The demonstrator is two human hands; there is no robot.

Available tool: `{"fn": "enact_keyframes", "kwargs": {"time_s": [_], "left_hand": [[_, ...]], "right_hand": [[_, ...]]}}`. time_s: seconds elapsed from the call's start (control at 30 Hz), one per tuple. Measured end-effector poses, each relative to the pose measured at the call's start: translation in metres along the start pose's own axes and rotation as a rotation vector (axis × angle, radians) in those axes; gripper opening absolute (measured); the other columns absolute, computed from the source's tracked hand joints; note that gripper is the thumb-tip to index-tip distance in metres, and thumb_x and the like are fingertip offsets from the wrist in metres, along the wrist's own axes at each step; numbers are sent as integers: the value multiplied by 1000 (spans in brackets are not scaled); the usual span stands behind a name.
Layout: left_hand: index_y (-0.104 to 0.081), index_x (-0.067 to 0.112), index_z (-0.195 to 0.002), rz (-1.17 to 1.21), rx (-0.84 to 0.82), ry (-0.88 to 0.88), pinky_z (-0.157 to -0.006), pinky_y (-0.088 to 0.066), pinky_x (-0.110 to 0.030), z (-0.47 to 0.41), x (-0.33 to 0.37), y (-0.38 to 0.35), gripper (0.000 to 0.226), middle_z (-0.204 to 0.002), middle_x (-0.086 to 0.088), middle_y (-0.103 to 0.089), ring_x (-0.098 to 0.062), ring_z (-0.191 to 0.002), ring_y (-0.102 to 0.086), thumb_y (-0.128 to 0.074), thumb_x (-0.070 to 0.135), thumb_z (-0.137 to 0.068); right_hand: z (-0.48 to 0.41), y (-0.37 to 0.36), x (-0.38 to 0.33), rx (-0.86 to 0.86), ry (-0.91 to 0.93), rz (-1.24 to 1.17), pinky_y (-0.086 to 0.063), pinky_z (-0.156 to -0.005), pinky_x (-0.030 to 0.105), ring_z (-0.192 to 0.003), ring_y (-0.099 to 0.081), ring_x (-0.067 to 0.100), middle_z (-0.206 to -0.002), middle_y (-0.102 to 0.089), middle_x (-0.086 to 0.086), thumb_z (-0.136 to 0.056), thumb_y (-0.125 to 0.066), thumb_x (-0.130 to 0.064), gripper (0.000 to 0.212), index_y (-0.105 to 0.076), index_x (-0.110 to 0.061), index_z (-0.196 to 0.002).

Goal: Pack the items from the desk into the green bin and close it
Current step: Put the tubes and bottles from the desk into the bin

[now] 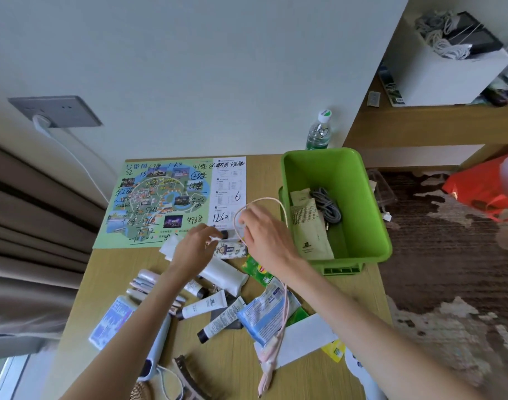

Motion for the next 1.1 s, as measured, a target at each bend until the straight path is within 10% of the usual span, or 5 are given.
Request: {"fn": "enact_keyframes", "kwargs": {"time_s": [0.27,0.63,0.93,1.1], "left_hand": [[-63,16,-117,-145,3,80,-91,-49,-38,20,-25,-31,27,-125,-3,-58,-22,-117,-51,-58,9,-92],[-55,19,-126,-242,-56,-83,-98,-42,-37,-7,-26,-59,48,-126,-1,-52,-22,-119,-45,-71,32,-83],[-62,11,-114,-58,168,-2,-76,-54,-41,-32,-35,-31,27,-109,-7,-62,-24,-100,-61,-65,23,-90],[-55,14,-122,-145,4,156,-93,-46,-41,-47,-47,-35,40,-120,-7,-56,-25,-115,-50,-65,35,-89]], "right_hand": [[36,-92,33,-370,-170,128,-51,-89,33,-111,-53,19,-125,-53,6,-93,-56,-7,27,-55,-6,-120],[36,-111,60,-356,-385,331,-48,-93,32,-109,-48,21,-123,-47,7,-73,-74,-56,82,-39,-8,-129],[29,-108,70,-187,-543,-34,-49,-74,28,-95,-61,21,-105,-59,3,-85,-72,-21,25,-59,-9,-102],[13,-109,72,-167,-665,-31,-52,-80,33,-97,-56,23,-110,-55,7,-86,-71,-26,27,-61,-6,-102]]}}
Point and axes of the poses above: each hand's wrist, its own z-axis away from the middle knuckle, its own y-axis out of the back of the hand, x = y × z, the point moved 3 cm from there along -z, towards the middle knuckle
